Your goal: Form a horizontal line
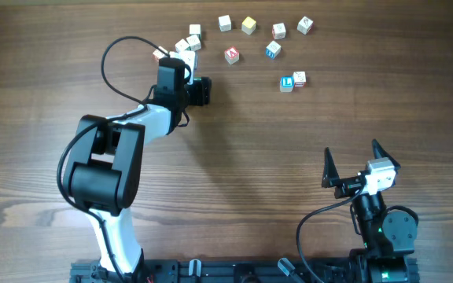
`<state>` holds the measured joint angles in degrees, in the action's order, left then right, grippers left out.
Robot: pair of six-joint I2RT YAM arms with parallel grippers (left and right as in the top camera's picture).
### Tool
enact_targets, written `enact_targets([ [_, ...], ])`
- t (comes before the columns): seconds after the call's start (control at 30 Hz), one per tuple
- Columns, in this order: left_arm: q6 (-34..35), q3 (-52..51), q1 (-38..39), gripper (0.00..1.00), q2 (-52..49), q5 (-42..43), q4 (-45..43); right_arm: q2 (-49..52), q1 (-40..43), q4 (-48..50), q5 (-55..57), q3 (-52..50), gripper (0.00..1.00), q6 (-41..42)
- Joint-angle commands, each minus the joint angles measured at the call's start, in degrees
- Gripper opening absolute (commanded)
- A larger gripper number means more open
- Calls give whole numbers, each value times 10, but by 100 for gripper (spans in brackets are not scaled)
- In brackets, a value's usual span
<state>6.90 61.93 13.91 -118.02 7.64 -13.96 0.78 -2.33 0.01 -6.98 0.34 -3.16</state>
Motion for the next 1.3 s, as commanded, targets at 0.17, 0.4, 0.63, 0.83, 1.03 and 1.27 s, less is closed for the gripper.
enact_targets([
  [0.17,2,1,1,36,-11,2,0,-3,-4,3,6,0,100,-8],
  [0.4,1,1,1,27,52,-2,45,-3,-4,3,6,0,100,-8],
  [0.63,-6,1,-8,20,193,-48,185,-3,-4,3,6,0,100,-8],
  [0.83,-6,1,-26,16,332,-120,347,-3,-4,3,6,0,100,-8],
  [1.03,-6,1,-60,21,456,-182,489,-3,-4,3,6,0,100,-8],
  [1.27,-7,1,-144,25,520,-241,567,-3,-4,3,6,0,100,-8],
])
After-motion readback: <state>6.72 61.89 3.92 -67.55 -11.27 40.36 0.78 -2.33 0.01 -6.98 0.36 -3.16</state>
